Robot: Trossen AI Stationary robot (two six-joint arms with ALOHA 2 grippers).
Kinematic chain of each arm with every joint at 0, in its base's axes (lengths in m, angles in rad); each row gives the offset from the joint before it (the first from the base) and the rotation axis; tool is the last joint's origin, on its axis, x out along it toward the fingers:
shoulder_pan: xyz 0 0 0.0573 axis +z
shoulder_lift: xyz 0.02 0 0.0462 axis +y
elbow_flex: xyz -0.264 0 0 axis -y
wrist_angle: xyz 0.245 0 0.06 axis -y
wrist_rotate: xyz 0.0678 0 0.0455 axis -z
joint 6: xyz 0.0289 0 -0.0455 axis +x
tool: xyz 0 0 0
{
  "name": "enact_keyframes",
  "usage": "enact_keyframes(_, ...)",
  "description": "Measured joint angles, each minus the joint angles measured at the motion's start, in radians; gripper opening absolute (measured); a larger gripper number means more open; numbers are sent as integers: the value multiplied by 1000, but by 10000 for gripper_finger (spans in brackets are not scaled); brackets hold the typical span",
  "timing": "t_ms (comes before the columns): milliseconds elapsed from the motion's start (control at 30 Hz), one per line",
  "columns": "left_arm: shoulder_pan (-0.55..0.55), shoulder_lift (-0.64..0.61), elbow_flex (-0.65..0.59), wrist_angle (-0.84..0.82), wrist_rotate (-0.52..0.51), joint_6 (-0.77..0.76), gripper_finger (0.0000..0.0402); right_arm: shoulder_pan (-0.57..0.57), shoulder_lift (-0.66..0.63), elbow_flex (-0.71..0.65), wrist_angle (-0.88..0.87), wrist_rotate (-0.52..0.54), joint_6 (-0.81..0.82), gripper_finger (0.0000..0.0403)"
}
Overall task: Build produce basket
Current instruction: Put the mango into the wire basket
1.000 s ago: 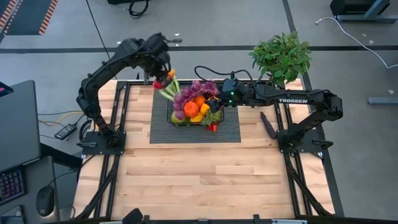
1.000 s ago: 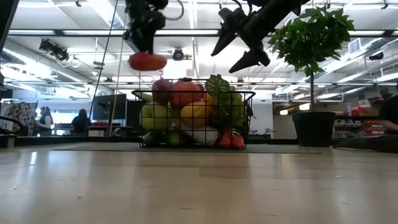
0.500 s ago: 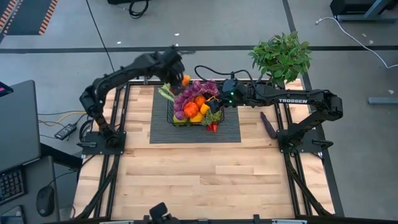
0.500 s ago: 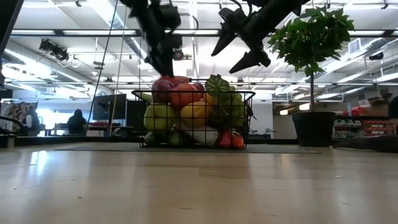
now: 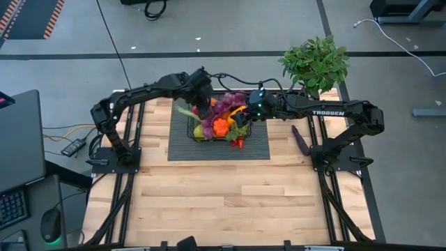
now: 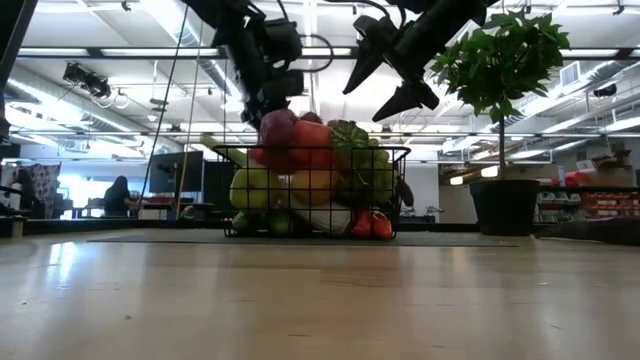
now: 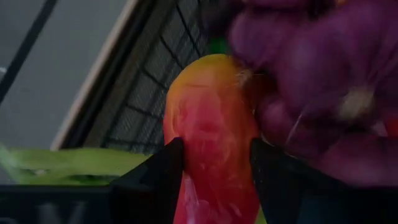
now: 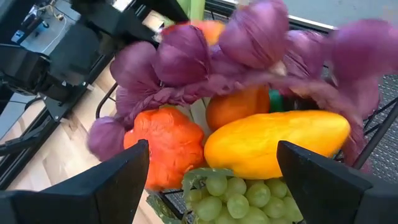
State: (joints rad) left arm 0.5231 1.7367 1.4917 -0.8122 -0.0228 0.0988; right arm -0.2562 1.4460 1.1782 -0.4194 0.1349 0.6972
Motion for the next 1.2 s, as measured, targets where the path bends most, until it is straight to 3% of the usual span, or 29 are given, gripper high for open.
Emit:
enact_keyframes(300,26,-2,174,-30,1,-4,219,-2,0,0,-10,0,9,355)
enact_keyframes(633,15,-3,227,-148,11,-16,323,-32,-103,0,-298,2,8,355)
enact_keyframes(967,-17,-16,281,-174,20,-120,334,-38,-187,0,-769,88,138,355)
enact_keyframes(1200,-53,-16,391,-172,1,-129,334,-42,-164,-117,-841,90,183,355)
